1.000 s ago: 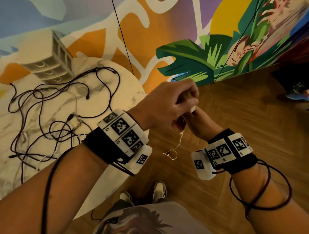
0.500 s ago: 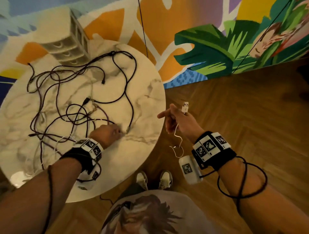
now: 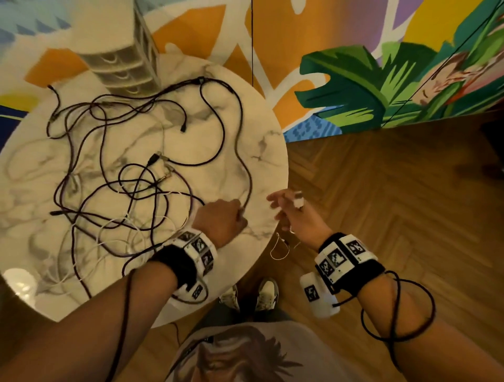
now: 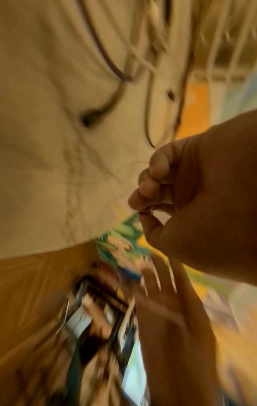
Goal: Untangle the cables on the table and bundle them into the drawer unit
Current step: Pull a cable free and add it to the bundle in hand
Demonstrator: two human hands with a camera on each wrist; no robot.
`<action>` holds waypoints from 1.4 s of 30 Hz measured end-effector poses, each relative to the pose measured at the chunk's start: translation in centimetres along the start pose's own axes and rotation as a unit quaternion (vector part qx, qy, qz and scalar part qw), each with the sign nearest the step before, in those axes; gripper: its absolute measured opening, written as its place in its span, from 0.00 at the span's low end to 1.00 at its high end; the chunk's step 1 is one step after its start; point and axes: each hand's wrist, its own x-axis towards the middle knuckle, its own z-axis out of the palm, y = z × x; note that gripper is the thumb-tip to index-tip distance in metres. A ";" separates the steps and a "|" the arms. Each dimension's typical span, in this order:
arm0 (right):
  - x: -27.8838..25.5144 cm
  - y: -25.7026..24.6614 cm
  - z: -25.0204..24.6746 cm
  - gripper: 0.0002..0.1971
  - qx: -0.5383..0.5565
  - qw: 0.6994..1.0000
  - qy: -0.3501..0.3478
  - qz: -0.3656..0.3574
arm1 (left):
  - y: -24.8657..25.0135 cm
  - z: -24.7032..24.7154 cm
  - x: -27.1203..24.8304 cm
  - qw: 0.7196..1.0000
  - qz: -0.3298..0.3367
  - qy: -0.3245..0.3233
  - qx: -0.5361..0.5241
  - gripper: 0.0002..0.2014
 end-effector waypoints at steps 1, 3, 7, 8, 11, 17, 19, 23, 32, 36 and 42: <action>0.3 0.2 0.5 0.15 -0.053 0.998 0.000 -0.034 | 0.5 -0.8 -1.1 0.999 0.032 0.007 0.033 0.13; 0.8 0.0 1.9 0.27 -0.111 0.988 -0.059 -0.084 | 1.2 -2.1 -2.7 0.990 0.092 0.008 0.109 0.14; 1.4 -2.1 4.0 0.25 -0.056 0.983 -0.171 -0.045 | 0.8 -5.3 -3.3 0.990 0.092 0.087 0.056 0.12; 1.4 -2.8 4.3 0.22 -0.035 0.982 -0.183 -0.043 | 0.5 -6.2 -3.3 0.990 0.083 0.115 -0.002 0.09; 1.4 -4.2 4.7 0.15 0.032 0.976 -0.206 -0.059 | -0.7 -7.8 -3.3 0.966 0.082 0.141 -0.202 0.05; 2.3 -5.6 4.7 0.14 -0.037 0.978 -0.190 -0.078 | -1.2 -9.0 -3.3 0.930 0.125 0.178 -0.297 0.03; 2.4 -5.9 4.8 0.16 -0.060 0.977 -0.188 -0.084 | -1.3 -9.3 -3.3 0.927 0.129 0.187 -0.298 0.03; 2.5 -6.1 5.5 0.16 -0.063 0.977 -0.184 -0.086 | -1.1 -9.8 -3.5 0.923 0.139 0.198 -0.299 0.03; 2.1 -7.8 5.0 0.32 0.039 0.993 -0.090 -0.065 | -1.7 -7.8 -1.4 0.763 0.042 0.162 -0.624 0.12; 2.0 -8.3 4.2 0.30 0.137 0.984 -0.072 -0.089 | -0.4 -3.5 0.1 0.851 0.082 -0.115 -0.506 0.12; 1.6 -8.2 1.2 0.29 0.177 0.979 -0.045 -0.087 | -1.5 2.3 2.3 0.958 0.098 -0.046 -0.265 0.09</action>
